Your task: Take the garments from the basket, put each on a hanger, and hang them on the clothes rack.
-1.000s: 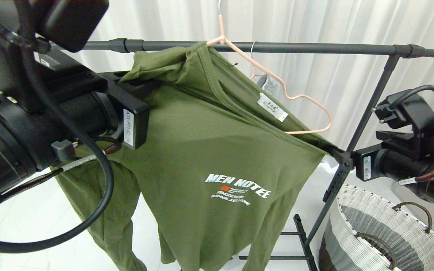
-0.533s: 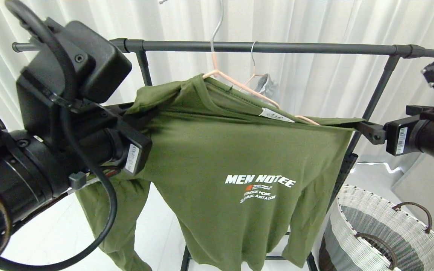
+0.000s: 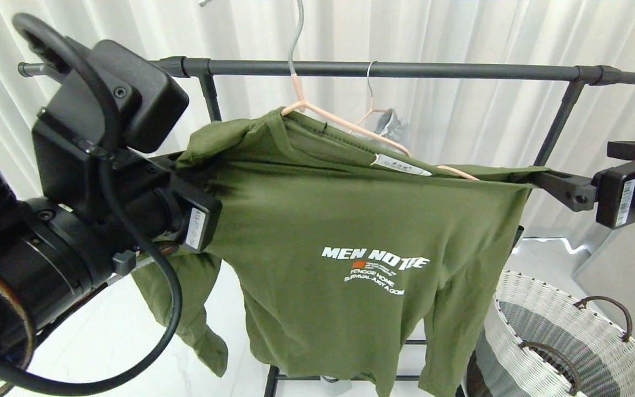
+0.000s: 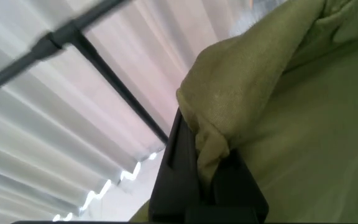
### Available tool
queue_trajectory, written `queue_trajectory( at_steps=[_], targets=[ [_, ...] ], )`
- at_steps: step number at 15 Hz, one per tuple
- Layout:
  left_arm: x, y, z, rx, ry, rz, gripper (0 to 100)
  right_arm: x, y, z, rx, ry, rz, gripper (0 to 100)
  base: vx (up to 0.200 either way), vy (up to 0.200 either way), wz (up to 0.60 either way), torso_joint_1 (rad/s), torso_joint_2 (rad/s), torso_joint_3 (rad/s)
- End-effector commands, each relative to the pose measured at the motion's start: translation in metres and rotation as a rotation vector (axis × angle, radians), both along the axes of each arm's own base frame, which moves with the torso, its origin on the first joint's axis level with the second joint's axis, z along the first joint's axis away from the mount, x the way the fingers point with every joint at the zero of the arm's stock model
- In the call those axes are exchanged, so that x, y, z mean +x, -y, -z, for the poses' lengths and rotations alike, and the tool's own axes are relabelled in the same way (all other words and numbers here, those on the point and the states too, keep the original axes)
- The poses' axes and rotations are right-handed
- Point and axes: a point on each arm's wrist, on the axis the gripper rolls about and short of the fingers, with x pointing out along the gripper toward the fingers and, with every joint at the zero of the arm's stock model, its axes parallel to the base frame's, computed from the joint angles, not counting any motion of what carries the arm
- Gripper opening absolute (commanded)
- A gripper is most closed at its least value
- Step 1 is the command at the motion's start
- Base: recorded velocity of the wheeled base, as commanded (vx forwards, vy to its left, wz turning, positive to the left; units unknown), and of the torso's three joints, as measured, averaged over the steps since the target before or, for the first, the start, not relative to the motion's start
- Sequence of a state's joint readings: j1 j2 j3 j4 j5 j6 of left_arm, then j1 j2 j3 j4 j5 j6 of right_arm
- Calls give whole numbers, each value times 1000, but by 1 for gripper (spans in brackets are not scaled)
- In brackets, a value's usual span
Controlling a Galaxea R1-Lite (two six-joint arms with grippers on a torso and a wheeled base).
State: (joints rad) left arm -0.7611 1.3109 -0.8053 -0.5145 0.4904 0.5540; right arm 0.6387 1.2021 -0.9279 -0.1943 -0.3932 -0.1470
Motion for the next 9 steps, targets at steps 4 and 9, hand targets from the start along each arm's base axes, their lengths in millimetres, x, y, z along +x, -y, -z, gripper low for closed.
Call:
queue_trajectory(
  at_steps=[4, 9],
  targets=[
    [-12, -1, 7, -15, 13, 39, 0, 41, 22, 23, -38, -99, 98, 100, 0, 0, 0, 0, 0, 0],
    [-14, -3, 17, 12, -6, 62, 0, 50, 27, 21, -23, -86, 112, 100, 0, 0, 0, 0, 0, 0]
  ],
)
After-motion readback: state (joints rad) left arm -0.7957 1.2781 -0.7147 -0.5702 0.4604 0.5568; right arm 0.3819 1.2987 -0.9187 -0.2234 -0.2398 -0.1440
